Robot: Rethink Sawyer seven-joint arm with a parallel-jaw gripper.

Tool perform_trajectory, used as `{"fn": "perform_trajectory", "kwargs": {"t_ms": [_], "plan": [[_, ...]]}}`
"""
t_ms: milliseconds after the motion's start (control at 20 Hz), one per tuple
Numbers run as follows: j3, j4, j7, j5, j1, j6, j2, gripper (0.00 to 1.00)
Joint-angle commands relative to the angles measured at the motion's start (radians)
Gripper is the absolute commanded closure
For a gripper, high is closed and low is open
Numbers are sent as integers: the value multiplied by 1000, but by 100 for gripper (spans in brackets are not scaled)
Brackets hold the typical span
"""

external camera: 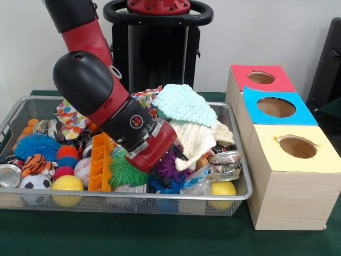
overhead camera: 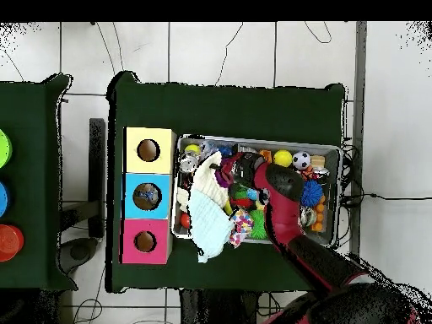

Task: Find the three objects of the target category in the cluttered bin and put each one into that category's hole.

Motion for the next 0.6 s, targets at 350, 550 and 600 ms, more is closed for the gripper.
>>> {"fn": "perform_trajectory", "kwargs": {"t_ms": [350, 550, 600], "plan": [[14, -48, -6, -163, 202, 20, 0, 0], [35, -38, -12, -152, 187, 4, 9, 0], [-16, -62, 11, -169, 222, 21, -1, 0]]}}
